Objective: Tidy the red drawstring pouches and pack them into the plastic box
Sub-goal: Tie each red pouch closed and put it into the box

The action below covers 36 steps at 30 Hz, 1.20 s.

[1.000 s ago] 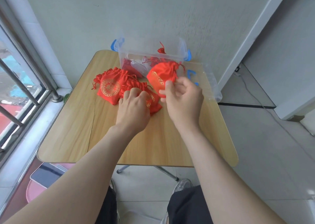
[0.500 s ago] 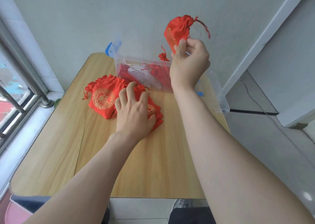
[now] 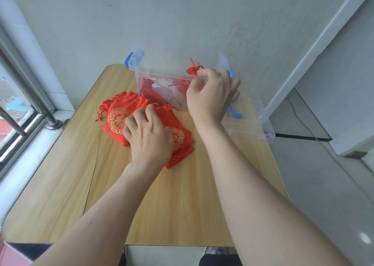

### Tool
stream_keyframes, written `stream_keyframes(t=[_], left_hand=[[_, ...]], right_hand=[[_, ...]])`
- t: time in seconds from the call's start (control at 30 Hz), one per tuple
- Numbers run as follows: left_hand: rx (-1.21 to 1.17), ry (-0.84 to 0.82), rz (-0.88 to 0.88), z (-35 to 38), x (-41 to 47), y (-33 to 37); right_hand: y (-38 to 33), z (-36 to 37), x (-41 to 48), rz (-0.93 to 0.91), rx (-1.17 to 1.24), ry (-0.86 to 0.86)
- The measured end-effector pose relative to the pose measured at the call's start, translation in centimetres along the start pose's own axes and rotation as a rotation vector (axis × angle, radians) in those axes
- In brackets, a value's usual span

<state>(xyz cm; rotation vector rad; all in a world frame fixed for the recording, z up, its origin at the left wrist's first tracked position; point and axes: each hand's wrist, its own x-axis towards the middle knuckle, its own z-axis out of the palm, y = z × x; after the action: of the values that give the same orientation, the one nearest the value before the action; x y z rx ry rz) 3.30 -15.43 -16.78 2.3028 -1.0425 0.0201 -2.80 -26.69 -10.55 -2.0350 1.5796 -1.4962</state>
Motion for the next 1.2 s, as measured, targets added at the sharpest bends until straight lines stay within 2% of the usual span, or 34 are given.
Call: stream_keyframes(t=[0.1, 0.27, 0.4, 0.53, 0.63, 0.7, 0.87, 1.03, 1.2], left_hand=[[0.035, 0.021, -0.006, -0.1, 0.2, -0.2], [-0.031, 0.106, -0.006, -1.5, 0.3, -0.3], [-0.173, 0.159, -0.017, -2.5, 0.0, -0.2], [-0.489, 0.161, 0.02, -2.9, -0.3, 0.4], [-0.66, 0.101, 0.065, -3.5, -0.6, 1.3], [-0.712, 0.076, 0.084, -4.0, -0.8, 1.8], [-0.866, 0.005, 0.033, -4.0, -0.7, 2.6], [-1.005, -0.127, -0.039, -3.9, 0.1, 3.2], [-0.981, -0.168, -0.055, -2.7, 0.5, 3.6]], right_hand=[[0.2, -1.3, -1.9, 0.03, 0.012, -0.07], [0.8, -3.5, -4.5, 0.199, -0.031, -0.502], [0.5, -5.2, -6.7, 0.294, -0.025, -0.678], [1.0, -7.8, -8.2, 0.477, 0.186, -0.654], [1.4, -8.7, -8.4, 0.473, 0.212, -0.598], [1.1, -8.7, -8.1, 0.506, 0.273, -0.544], [0.3, -8.0, -6.7, 0.894, 0.732, -0.5], [0.3, -7.6, -5.1, 0.99, 0.878, -0.513], [0.8, -6.7, -4.4, 1.132, 0.975, -0.451]])
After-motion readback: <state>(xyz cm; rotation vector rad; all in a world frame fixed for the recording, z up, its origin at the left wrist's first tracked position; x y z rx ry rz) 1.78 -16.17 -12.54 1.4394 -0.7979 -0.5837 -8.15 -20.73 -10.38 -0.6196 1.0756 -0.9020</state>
